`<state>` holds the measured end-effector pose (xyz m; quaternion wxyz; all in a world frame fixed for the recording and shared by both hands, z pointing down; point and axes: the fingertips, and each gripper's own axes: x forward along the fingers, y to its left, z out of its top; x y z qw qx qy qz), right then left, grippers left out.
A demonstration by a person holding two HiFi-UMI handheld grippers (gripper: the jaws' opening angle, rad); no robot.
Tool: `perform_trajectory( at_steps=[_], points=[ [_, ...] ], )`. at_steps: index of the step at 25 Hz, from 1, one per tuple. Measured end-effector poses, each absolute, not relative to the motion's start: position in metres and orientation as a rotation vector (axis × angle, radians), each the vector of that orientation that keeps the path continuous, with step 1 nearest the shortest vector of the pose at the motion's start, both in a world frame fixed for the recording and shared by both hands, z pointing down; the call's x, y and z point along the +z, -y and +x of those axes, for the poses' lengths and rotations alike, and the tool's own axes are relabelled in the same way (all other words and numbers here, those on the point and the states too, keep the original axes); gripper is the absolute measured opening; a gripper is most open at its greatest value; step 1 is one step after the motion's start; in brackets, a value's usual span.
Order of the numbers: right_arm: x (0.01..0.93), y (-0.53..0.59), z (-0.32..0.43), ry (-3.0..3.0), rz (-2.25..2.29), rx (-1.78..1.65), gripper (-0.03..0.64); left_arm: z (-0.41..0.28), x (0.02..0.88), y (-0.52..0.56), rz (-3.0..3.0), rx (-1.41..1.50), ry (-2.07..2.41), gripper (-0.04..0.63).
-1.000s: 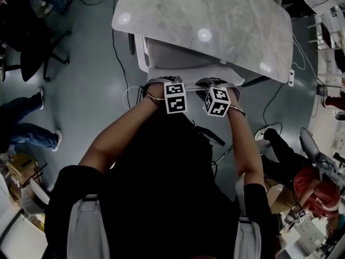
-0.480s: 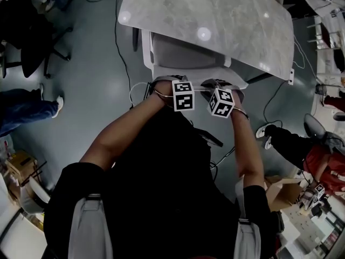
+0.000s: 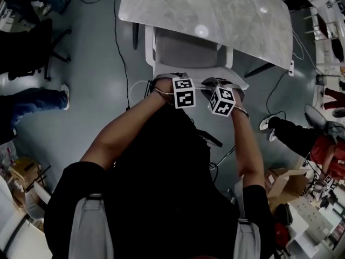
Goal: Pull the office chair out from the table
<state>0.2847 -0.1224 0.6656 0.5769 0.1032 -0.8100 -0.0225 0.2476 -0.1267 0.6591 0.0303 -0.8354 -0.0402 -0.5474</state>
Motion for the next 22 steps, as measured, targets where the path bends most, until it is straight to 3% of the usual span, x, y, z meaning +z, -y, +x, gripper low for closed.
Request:
perform_trajectory(
  at_steps=[22],
  points=[
    [0.669,0.051,0.251,1.942,0.340,0.018,0.098,0.217,0.664,0.063,-2.524,-1.703,0.223,0.104]
  ],
)
